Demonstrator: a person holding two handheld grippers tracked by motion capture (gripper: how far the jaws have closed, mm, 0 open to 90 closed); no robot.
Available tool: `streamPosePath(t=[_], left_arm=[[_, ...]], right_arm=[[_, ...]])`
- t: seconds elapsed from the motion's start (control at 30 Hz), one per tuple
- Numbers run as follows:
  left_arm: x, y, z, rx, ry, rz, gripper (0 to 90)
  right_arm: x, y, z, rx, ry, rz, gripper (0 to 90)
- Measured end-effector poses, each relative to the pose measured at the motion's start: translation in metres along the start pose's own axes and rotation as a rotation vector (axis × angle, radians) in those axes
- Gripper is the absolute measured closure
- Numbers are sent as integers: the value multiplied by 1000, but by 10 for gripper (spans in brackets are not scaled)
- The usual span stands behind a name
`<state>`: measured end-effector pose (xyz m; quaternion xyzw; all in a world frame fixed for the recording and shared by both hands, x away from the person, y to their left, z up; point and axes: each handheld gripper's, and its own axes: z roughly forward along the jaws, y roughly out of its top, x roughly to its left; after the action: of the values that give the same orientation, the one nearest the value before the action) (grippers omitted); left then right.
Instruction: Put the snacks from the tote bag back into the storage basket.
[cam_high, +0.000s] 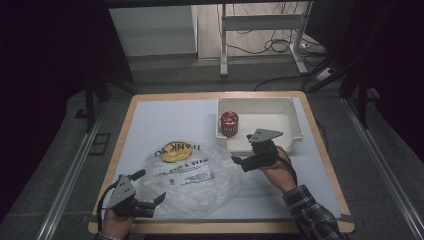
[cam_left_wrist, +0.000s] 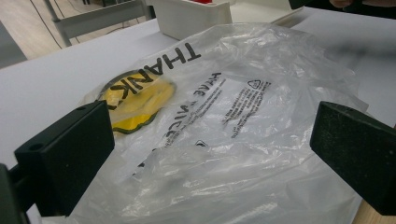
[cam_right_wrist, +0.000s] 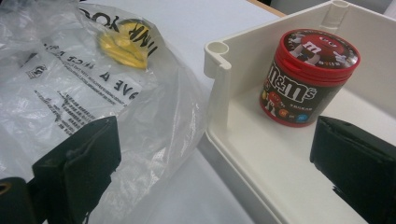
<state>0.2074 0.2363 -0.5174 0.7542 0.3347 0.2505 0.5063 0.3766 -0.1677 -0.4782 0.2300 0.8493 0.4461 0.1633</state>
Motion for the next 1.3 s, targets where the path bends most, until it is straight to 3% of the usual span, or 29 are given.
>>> streamPosePath(t=[0.77, 0.97, 1.3], left_arm=[[1, 0, -1, -9, 10, -8, 0], [1, 0, -1, -10, 11, -9, 0], [1, 0, -1, -10, 11, -10, 0]], right_arm=[[12, -11, -31, -102, -5, 29, 0], [12, -16, -37, -119, -9, 52, 0], [16, -23, -46, -127, -14, 44, 0]])
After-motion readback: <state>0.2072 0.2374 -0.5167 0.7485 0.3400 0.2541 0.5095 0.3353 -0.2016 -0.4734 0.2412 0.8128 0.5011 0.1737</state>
